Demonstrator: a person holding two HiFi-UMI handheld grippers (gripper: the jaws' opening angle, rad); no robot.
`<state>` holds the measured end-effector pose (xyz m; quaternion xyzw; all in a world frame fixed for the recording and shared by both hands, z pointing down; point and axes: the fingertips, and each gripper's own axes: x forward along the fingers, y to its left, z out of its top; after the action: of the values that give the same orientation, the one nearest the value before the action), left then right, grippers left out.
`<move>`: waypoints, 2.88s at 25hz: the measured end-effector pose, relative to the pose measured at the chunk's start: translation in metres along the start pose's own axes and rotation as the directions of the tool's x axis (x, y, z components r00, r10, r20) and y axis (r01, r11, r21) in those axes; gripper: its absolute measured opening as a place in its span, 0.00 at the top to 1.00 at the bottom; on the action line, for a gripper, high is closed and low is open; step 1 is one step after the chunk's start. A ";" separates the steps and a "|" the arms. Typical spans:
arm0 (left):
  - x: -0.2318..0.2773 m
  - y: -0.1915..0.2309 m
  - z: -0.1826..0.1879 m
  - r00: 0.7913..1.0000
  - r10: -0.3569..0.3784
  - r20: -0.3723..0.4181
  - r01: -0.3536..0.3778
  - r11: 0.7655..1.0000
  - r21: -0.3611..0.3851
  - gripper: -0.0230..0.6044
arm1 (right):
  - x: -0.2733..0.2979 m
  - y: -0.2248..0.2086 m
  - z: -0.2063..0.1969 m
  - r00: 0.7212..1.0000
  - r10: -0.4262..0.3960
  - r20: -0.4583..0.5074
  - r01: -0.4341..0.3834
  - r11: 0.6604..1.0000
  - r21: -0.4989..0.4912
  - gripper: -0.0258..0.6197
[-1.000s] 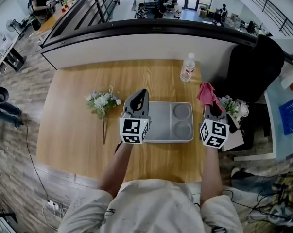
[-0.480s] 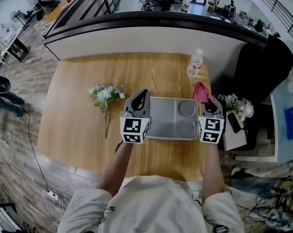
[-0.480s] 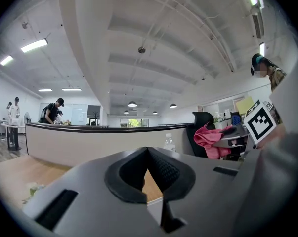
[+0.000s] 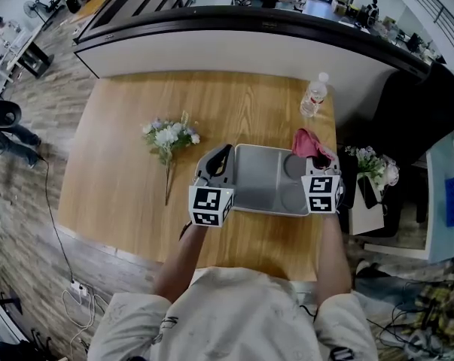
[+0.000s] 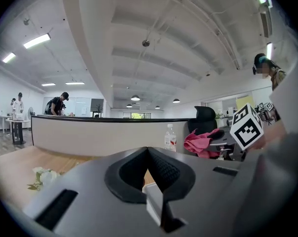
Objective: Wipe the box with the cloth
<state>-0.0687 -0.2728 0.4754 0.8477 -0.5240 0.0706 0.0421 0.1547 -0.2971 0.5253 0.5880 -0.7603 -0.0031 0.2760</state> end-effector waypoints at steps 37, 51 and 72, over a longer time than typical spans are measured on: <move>-0.010 0.004 -0.012 1.000 0.020 -0.014 -0.021 0.999 -0.031 0.95 | 0.020 0.045 -0.065 0.929 0.157 -0.334 -0.253 0.931 -0.265 0.88; -0.012 -0.011 -0.004 1.000 -0.004 0.005 0.005 1.000 -0.020 0.95 | -0.008 0.069 -0.073 0.890 0.255 -0.378 -0.356 0.906 -0.228 0.88; -0.015 -0.023 -0.005 1.000 -0.016 0.005 0.017 1.000 -0.021 0.95 | -0.045 0.090 -0.070 0.860 0.333 -0.386 -0.430 0.881 -0.197 0.88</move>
<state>-0.0556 -0.2487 0.4783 0.8517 -0.5178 0.0627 0.0503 0.1107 -0.2068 0.5956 0.3713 -0.7948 0.0482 0.4776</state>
